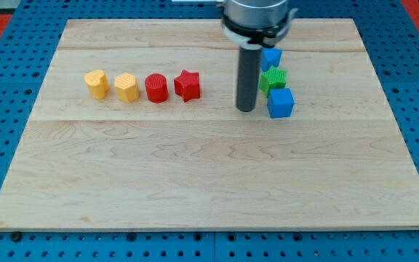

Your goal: Slide the blue cube a bit right

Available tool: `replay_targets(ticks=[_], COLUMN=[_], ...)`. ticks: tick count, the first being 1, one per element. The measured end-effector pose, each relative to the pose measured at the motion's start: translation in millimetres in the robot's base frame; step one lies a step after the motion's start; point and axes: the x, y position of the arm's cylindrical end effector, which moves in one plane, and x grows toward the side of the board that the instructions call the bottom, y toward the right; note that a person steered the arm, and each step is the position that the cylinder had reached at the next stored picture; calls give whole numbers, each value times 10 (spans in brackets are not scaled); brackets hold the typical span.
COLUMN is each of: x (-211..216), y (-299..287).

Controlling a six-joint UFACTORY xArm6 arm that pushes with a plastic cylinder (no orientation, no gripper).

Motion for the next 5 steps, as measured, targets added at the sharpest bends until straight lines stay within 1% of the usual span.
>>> replay_targets(ticks=[2, 5], x=[-10, -10], y=[436, 516])
